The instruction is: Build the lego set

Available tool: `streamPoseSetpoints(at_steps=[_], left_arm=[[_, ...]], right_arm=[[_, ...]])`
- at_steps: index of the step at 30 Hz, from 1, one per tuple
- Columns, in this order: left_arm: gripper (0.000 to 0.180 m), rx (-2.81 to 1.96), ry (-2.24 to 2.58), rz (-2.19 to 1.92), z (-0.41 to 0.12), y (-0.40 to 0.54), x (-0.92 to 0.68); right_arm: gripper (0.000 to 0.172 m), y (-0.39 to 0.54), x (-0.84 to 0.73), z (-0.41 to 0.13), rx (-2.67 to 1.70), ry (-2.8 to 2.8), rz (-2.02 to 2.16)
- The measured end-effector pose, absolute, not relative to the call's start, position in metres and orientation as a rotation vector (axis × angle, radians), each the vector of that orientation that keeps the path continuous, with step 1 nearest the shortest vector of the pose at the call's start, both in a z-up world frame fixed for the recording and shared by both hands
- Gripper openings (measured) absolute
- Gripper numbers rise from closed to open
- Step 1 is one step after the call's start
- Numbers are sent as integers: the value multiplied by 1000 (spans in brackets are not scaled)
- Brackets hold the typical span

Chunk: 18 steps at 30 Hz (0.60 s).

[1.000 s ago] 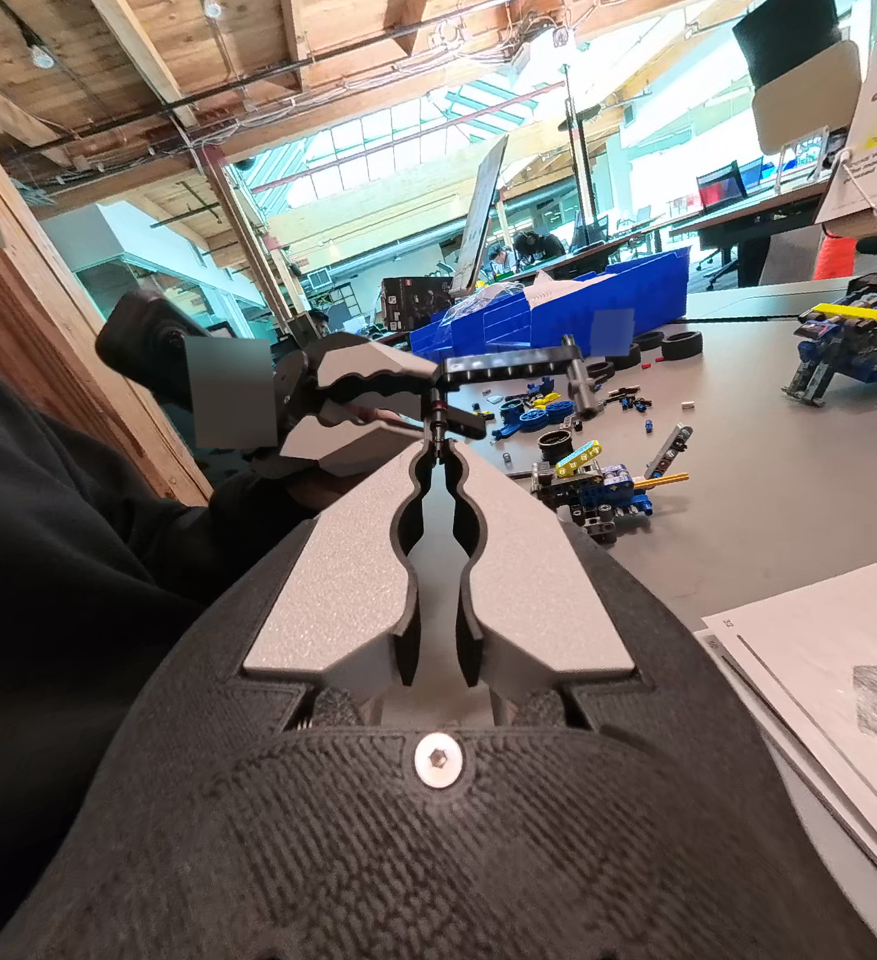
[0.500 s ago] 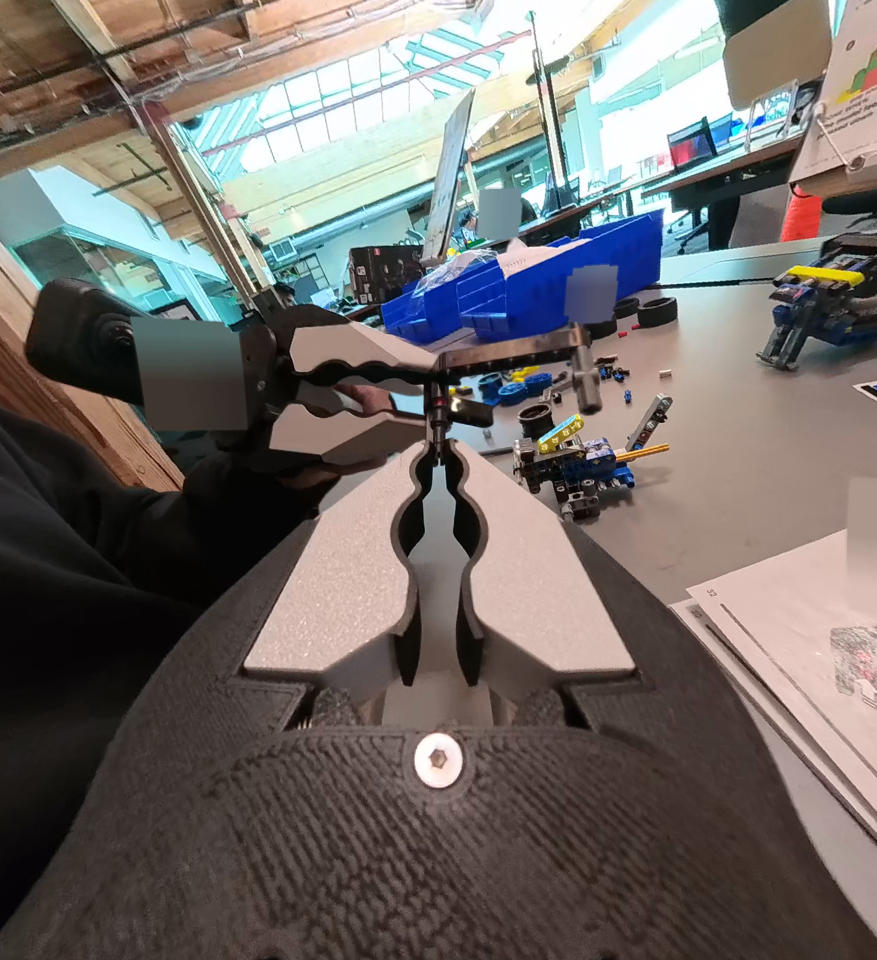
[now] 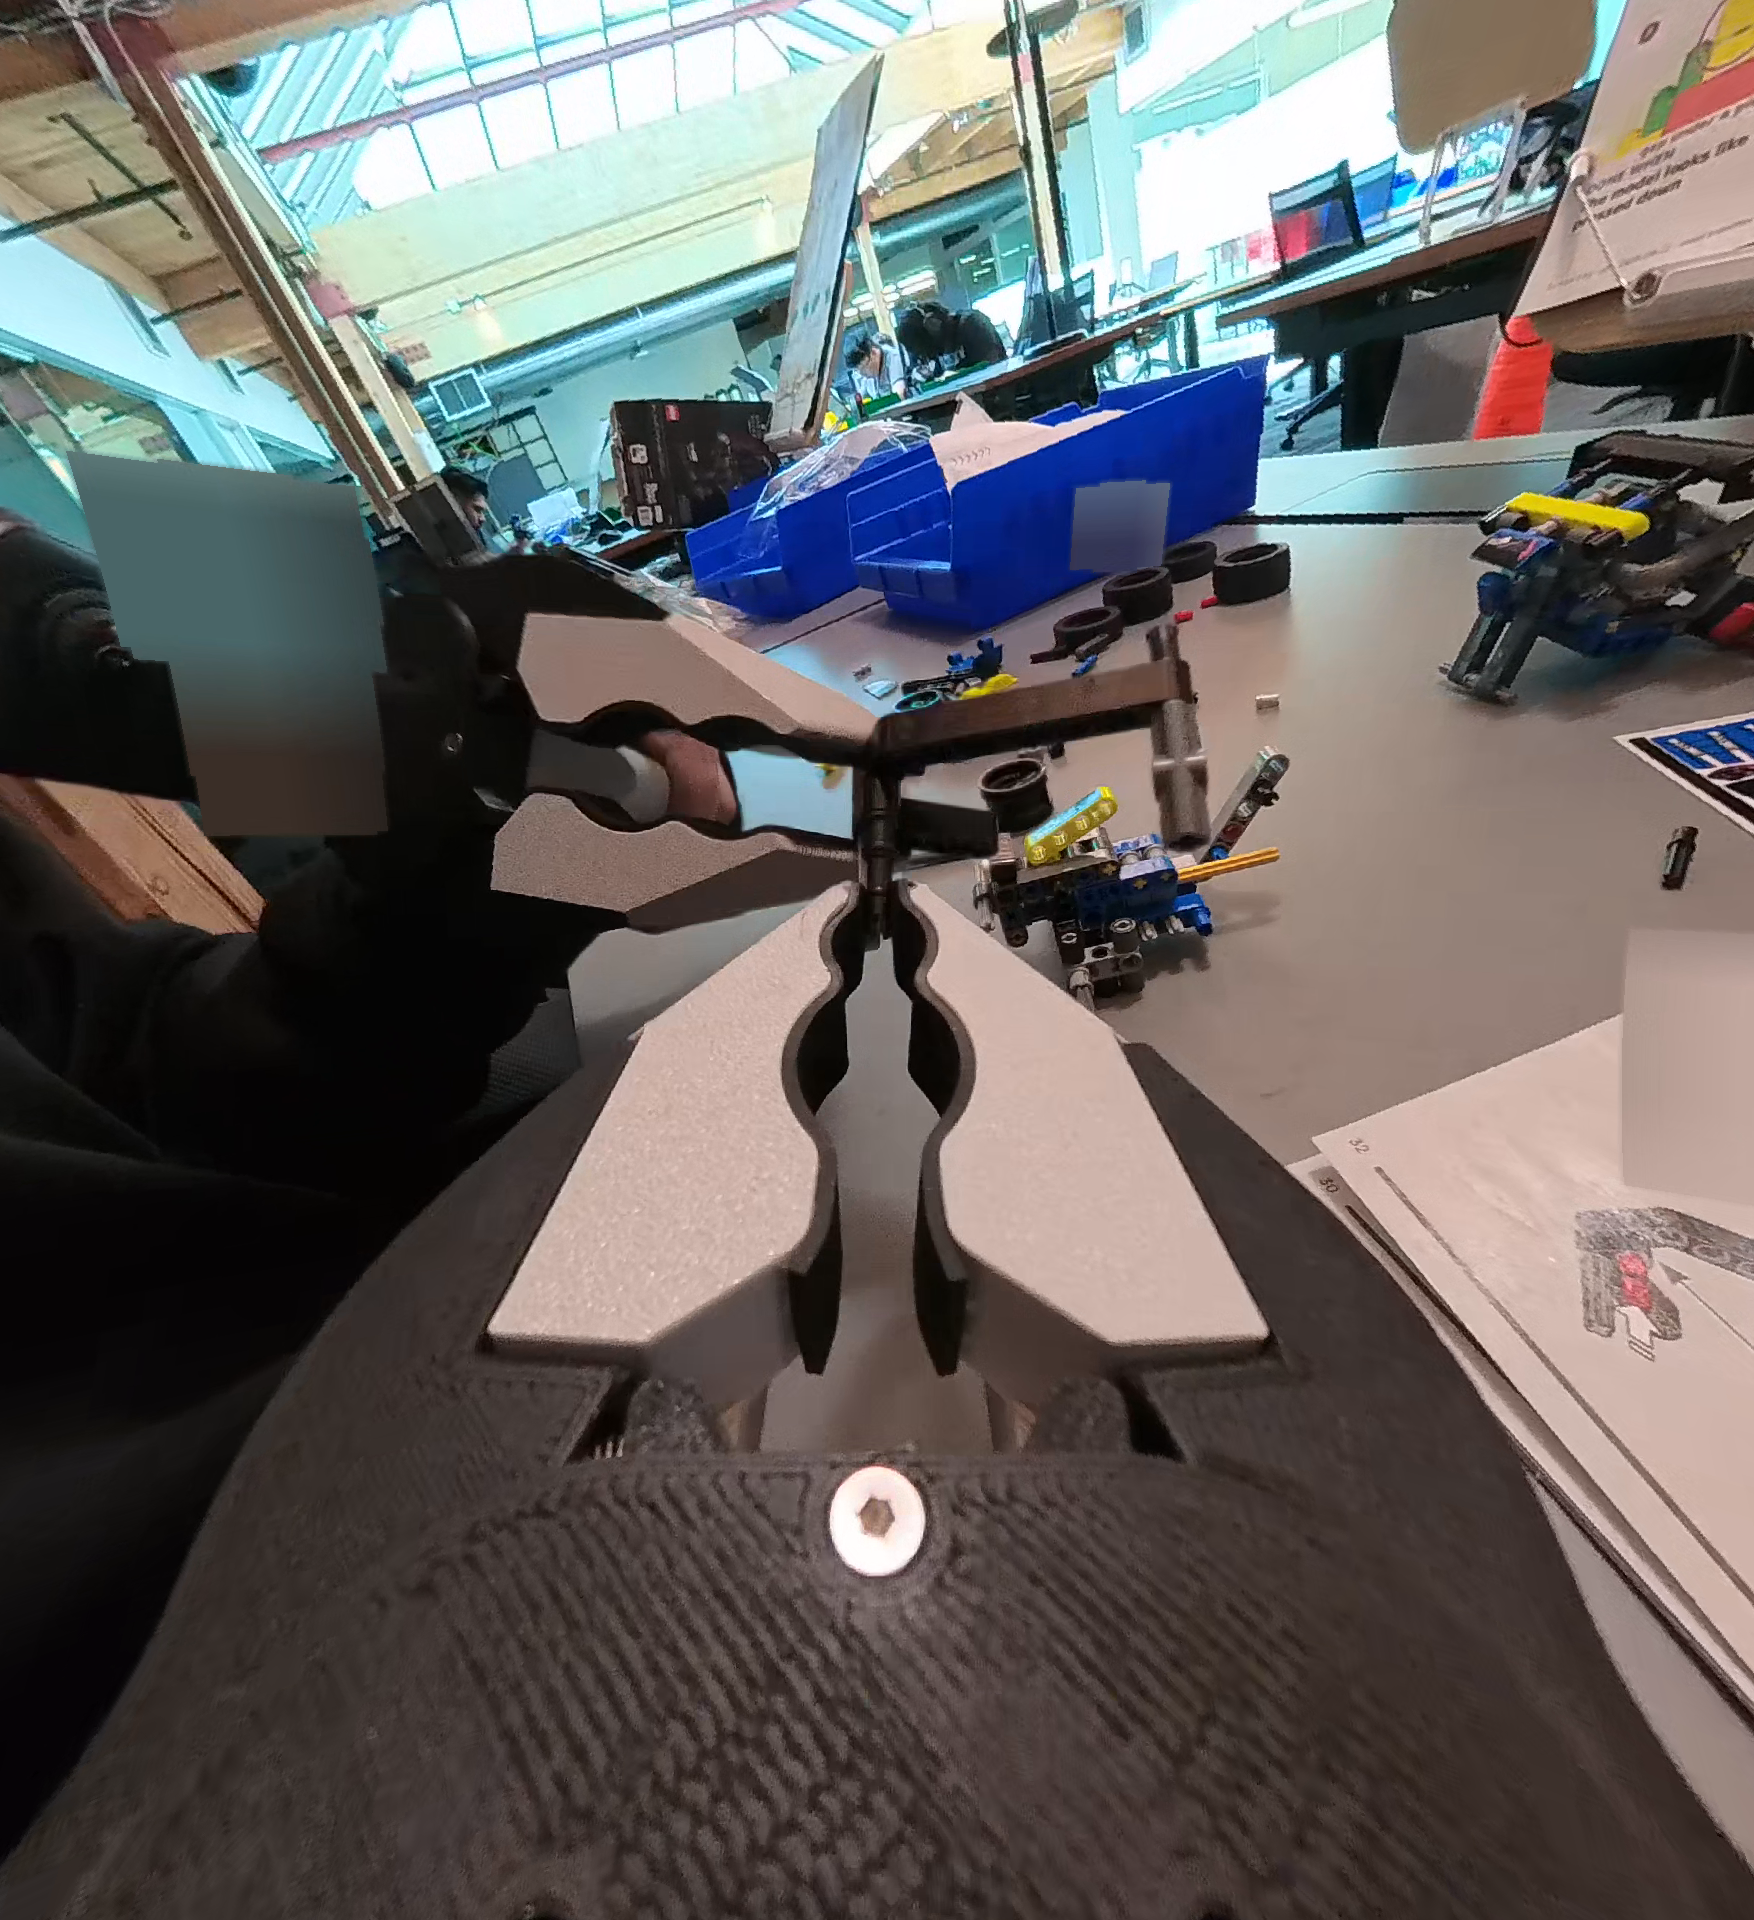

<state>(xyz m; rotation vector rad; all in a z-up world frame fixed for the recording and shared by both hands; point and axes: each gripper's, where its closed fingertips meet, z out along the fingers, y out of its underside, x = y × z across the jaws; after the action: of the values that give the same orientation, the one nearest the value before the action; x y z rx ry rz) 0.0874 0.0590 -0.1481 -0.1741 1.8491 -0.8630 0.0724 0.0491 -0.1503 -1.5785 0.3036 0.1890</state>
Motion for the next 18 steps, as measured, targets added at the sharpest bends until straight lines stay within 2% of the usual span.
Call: streamPoseSetpoints(at_steps=[3,8,18], left_arm=[[14,-410,1854,-1037,-151,67,91],[14,-761,1928,-1077,-163,99,93],[14,-959,2042,-1093,-178,108,64]], right_arm=[[5,46,74,-150,-1583,297,151],[8,35,79,-167,-1807,160,-106],[20,58,68,-234,-2229,-16,-155]])
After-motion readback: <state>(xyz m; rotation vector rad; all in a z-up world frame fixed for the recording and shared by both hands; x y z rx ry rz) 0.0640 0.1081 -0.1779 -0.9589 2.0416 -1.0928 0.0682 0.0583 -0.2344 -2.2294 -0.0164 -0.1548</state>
